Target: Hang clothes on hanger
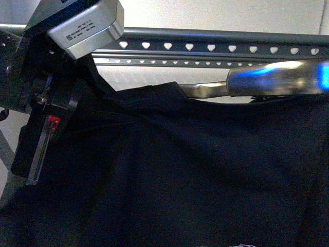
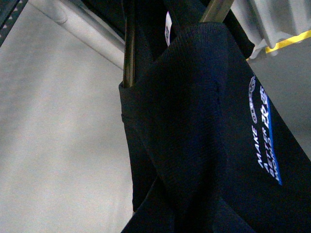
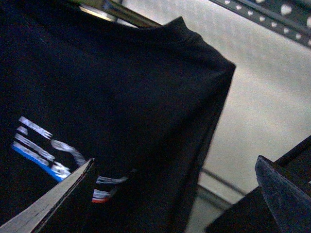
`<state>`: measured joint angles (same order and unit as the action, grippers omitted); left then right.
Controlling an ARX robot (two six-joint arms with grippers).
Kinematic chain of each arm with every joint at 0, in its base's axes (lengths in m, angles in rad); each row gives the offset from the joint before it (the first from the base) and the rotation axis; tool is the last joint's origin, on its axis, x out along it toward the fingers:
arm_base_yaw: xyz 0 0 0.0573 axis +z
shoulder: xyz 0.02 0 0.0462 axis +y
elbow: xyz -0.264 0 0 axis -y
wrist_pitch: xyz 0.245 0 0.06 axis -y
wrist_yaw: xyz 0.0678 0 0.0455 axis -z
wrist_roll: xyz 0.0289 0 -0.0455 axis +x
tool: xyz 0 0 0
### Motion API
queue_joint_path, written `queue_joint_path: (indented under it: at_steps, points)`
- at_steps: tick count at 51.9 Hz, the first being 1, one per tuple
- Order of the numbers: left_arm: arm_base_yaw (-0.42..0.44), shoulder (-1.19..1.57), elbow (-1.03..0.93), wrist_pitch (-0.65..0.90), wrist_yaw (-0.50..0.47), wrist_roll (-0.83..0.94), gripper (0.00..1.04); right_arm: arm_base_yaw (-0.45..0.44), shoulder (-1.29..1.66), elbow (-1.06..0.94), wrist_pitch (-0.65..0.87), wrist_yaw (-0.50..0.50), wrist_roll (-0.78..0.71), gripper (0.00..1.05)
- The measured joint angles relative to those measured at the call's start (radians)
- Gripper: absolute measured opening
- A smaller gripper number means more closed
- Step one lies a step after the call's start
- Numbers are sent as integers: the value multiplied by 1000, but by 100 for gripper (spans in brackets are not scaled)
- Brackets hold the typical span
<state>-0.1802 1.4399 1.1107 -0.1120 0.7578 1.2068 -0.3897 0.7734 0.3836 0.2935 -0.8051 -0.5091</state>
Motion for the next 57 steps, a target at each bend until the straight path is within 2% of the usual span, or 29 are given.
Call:
queue_joint_path:
  at_steps: [4,7,10,16,29,35,44,48,52,57]
  points:
    - [2,0,0,0,-3,0,4,16,230,146,31,-35,-359,97]
    - [2,0,0,0,-3,0,4,34,338,237,-69,-87,-651,97]
    - [-1,0,0,0,-2,0,4,68,425,322,-118,-87,-911,97]
    - [-1,0,0,0,1,0,4,119,502,438,-119,-63,-1100,97]
    - [0,0,0,0,0,0,4,232,594,634,-145,23,-1161,97]
    - [0,0,0,0,0,0,4,283,654,720,-168,85,-1139,97]
    - [0,0,0,0,-6,0,4,315,736,783,-163,140,-1088,96]
    - [0,0,0,0,-11,0,4,324,773,807,-156,163,-1066,86]
    - [1,0,0,0,-18,1,4,335,819,831,-164,193,-1034,71]
    - [1,0,0,0,-18,1,4,338,840,833,-162,202,-1006,58]
